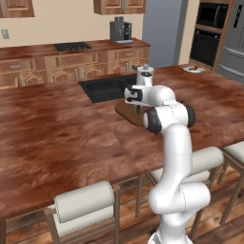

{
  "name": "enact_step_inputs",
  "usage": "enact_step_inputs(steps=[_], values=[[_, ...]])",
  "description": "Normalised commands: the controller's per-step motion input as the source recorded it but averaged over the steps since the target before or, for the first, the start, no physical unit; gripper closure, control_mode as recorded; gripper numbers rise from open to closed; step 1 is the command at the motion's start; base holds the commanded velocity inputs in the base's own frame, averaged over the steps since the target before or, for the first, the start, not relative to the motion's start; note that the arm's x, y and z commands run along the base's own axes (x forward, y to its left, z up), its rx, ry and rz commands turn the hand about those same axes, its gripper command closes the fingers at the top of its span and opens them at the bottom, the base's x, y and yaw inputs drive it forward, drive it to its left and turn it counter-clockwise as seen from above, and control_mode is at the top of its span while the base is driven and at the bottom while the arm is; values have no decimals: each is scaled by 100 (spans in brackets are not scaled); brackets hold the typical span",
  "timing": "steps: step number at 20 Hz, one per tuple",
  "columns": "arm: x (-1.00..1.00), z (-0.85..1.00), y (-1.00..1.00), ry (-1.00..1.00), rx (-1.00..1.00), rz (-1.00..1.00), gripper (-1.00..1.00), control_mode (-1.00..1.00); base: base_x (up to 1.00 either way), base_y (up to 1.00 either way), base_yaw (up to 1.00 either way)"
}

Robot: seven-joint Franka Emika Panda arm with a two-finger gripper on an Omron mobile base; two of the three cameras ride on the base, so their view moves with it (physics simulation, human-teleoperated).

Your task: Pick up the knife from the drawer and place it on the cutting board. Then place the meat from the plate to the cutting board.

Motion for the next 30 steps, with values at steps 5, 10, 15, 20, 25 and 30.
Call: enact_step_inputs(steps=[5, 10, 15, 20, 25, 30], values=[[47, -29, -9, 0, 0, 2, 100, -100, 0, 0, 0], [6, -29, -1, 0, 0, 3, 100, -100, 0, 0, 0], [-9, -33, 0, 0, 0, 1, 100, -100, 0, 0, 0], [-15, -47, 0, 0, 0, 2, 100, -100, 0, 0, 0], [-4, -22, 0, 0, 0, 1, 100, -100, 0, 0, 0], [0, 0, 0, 0, 0, 0, -100, -100, 0, 0, 0]])
